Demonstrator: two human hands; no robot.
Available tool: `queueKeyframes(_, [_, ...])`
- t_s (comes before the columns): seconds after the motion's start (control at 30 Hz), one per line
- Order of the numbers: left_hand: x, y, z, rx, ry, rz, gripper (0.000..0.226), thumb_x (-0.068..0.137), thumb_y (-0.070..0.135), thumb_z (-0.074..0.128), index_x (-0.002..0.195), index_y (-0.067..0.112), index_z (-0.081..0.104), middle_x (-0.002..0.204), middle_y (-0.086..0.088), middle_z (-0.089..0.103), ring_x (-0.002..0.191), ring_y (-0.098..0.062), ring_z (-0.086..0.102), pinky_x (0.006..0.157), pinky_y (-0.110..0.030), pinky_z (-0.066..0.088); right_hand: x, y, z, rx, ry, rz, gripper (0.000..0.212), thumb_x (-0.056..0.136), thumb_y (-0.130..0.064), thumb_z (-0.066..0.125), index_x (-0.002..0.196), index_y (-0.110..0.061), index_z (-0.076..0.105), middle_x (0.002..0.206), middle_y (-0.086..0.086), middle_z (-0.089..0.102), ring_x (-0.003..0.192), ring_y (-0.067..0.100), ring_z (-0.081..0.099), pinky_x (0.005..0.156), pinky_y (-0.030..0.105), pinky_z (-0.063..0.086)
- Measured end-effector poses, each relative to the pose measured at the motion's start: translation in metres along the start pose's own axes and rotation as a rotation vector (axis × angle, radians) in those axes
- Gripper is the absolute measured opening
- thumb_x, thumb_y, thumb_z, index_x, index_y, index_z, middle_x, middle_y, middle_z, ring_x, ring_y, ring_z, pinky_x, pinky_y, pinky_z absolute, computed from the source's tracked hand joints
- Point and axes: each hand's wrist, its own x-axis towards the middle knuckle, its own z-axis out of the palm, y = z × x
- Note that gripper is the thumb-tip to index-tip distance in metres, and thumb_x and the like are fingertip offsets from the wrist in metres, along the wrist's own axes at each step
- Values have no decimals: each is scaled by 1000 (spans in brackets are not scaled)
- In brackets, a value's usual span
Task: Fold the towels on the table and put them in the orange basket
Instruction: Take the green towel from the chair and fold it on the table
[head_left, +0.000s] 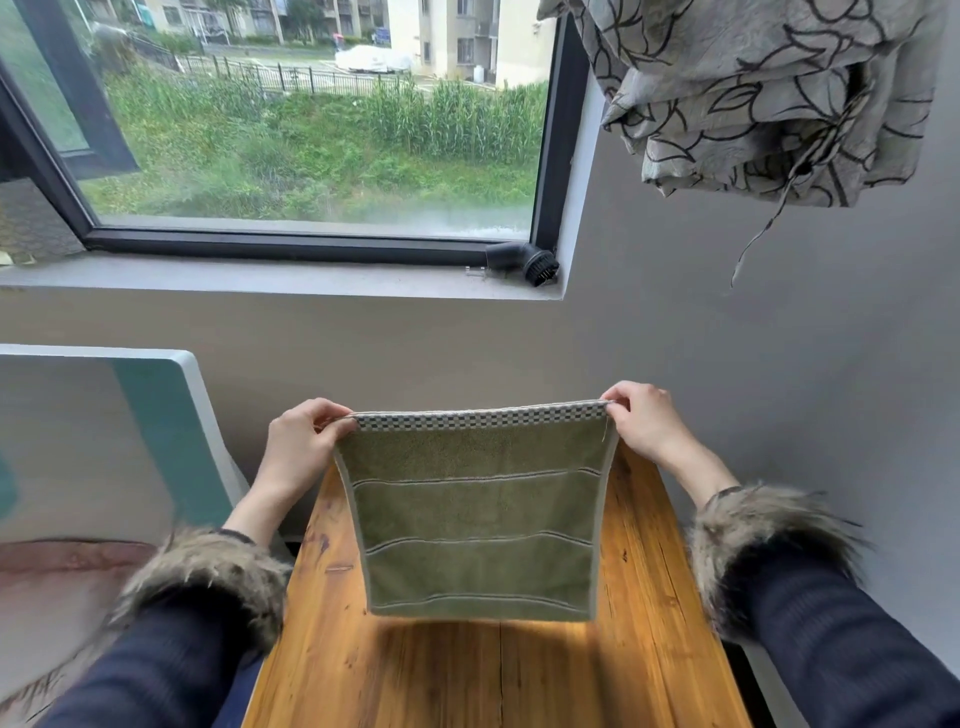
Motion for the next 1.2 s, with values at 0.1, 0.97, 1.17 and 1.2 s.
queueKeyframes(0.1, [20,8,5,-26,42,2,5,82,10,69,81,15,69,79,-1,66,76,-14,60,71,-19,40,19,-6,1,-33,121,-36,20,91,-9,49,100,-7,67,110,16,66,107,34,57,90,35,42])
queueKeyframes(0.97, [-201,-138,53,140,-794,-480,9,82,17,70,74,20,68,77,3,69,79,-15,63,68,-23,47,-165,137,131,31,-733,444,19,89,-12,58,73,-21,63,77,-4,61,60,7,47,51,18,35])
queueKeyframes(1.17, [-198,-142,53,93,-779,-510,8,86,22,66,80,18,71,80,0,71,78,-16,63,73,-29,51,-164,141,131,60,-706,481,12,89,-14,58,79,-17,64,78,-2,61,61,7,48,49,17,35])
queueKeyframes(1.2, [-192,-140,53,92,-755,-485,9,86,22,66,81,17,71,80,0,71,78,-16,63,74,-31,51,-159,139,132,72,-670,467,10,88,-14,58,80,-16,64,79,-3,60,63,6,48,50,17,34])
